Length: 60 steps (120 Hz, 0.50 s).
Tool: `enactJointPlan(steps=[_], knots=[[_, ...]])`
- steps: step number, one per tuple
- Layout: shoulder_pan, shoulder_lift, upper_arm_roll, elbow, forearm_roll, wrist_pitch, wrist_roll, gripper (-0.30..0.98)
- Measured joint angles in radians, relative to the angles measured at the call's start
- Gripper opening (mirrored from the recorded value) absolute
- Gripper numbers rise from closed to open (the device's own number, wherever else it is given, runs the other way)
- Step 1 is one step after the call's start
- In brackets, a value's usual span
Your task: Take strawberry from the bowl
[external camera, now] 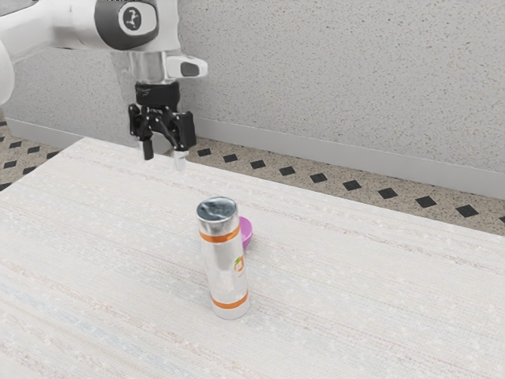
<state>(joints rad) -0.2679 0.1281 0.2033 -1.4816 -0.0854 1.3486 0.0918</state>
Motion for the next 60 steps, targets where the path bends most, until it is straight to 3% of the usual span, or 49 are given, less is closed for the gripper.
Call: enactJointPlan(steps=[12,23,31,42,60], knots=[[0.005,0.016,-0.007,0.027,-0.006,0.1,0.005,0.69],[0.005,0.204,-0.018,0.253,0.0,0.112,0.014,0.69],[0.005,0.312,-0.028,0.323,0.007,0.135,0.043,0.69],[0.012,0.395,-0.032,0.337,0.009,0.194,0.113,0.68],[0.051,0.42,-0.056,0.245,0.008,0.307,0.292,0.67]])
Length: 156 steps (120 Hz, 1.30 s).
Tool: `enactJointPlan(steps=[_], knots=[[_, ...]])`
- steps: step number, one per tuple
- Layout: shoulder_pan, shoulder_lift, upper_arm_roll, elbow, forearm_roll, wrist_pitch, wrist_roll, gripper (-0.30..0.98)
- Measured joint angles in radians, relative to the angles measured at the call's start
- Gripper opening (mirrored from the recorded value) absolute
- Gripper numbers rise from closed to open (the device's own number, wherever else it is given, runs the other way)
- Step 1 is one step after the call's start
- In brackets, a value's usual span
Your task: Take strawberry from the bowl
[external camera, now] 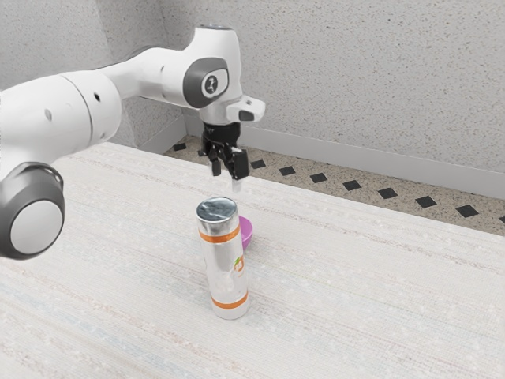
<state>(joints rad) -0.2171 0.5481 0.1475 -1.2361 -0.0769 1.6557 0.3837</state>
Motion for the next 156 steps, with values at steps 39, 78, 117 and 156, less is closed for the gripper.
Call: enactJointPlan(steps=[39,78,117,156], knots=[[0.077,0.057,-0.064,-0.087,-0.021,0.12,0.393,0.57],[0.079,0.119,-0.032,-0.12,-0.055,0.207,0.509,0.52],[0.079,0.155,-0.029,-0.122,-0.063,0.265,0.559,0.44],[0.079,0.192,-0.023,-0.122,-0.071,0.31,0.587,0.35]])
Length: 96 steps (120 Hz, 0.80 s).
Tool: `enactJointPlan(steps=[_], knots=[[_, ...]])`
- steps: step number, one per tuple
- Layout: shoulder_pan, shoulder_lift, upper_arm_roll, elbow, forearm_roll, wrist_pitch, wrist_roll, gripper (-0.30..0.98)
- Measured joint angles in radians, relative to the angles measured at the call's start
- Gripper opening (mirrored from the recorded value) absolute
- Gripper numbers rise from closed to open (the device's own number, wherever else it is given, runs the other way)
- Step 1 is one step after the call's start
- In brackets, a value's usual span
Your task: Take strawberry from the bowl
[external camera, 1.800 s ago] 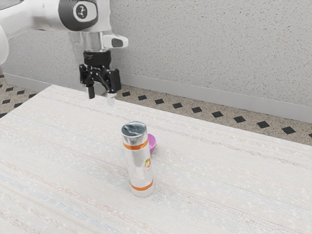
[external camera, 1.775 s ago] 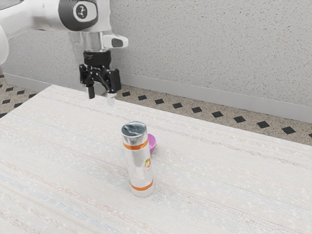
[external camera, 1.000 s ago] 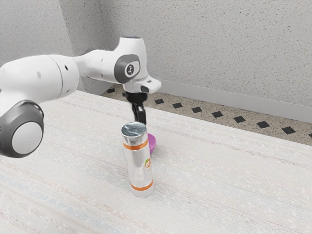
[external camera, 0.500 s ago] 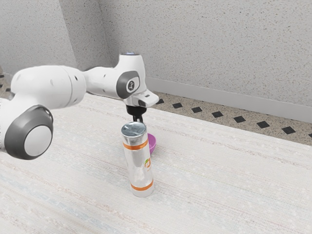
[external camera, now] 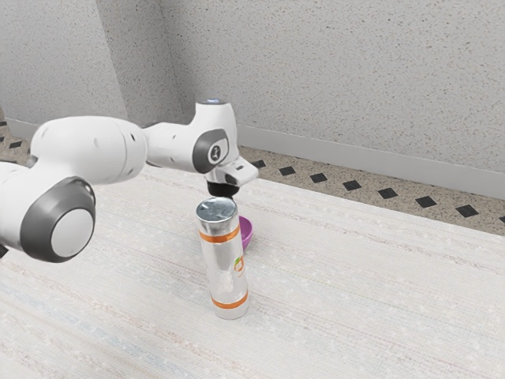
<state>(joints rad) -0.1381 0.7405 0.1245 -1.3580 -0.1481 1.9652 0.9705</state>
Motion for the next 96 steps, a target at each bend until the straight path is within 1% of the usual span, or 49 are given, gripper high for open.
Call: enactJointPlan(steps=[44,50,58,69,88,96], knots=[[0.0,0.024,0.012,-0.001,-0.002,0.011,0.01,0.23],[-0.001,0.03,0.013,0.0,-0.003,0.012,0.012,0.26],[-0.001,0.033,0.013,0.001,-0.005,0.013,0.013,0.27],[0.0,0.031,0.014,0.007,-0.004,0.011,0.011,0.15],[-0.001,0.023,0.015,0.009,-0.001,0.01,0.004,0.13],[-0.003,-0.012,0.014,0.007,0.001,0.007,0.001,0.12]])
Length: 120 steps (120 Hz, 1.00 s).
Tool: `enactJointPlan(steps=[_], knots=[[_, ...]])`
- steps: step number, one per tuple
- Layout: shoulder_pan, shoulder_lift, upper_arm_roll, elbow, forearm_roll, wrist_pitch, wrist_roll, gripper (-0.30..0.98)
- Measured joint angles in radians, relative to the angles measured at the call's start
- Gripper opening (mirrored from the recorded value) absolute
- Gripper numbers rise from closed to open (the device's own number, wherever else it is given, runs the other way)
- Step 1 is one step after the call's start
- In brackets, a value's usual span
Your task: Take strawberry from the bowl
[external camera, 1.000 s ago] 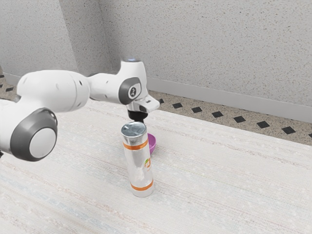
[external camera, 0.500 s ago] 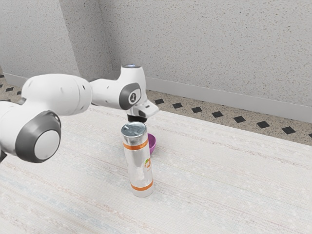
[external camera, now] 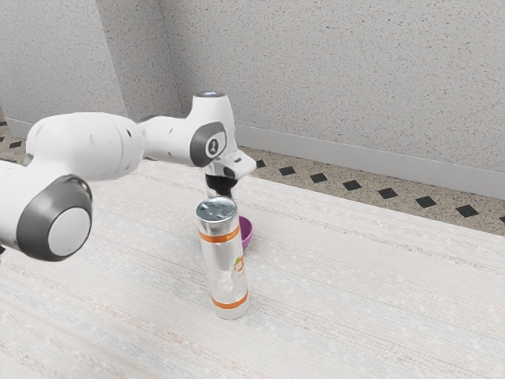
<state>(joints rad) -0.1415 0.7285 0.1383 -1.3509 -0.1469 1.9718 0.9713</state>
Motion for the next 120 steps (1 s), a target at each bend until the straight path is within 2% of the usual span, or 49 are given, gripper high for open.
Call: enactJointPlan(steps=[12,22,35,60,72,84,106,120], knots=[[-0.036,-0.077,-0.004,-0.002,0.005,-0.018,-0.011,0.11],[-0.145,-0.084,-0.003,0.058,0.008,-0.048,-0.026,0.1],[-0.236,-0.019,-0.016,0.145,0.008,-0.086,-0.051,0.1],[-0.251,0.089,-0.027,0.239,0.003,-0.13,-0.092,0.13],[-0.251,0.095,-0.026,0.247,0.0,-0.148,-0.105,0.33],[-0.252,0.079,-0.025,0.243,-0.001,-0.158,-0.116,0.46],[-0.253,-0.289,-0.063,0.132,0.002,-0.201,-0.153,0.59],[-0.236,-0.594,0.043,-0.028,0.012,-0.297,-0.272,0.63]])
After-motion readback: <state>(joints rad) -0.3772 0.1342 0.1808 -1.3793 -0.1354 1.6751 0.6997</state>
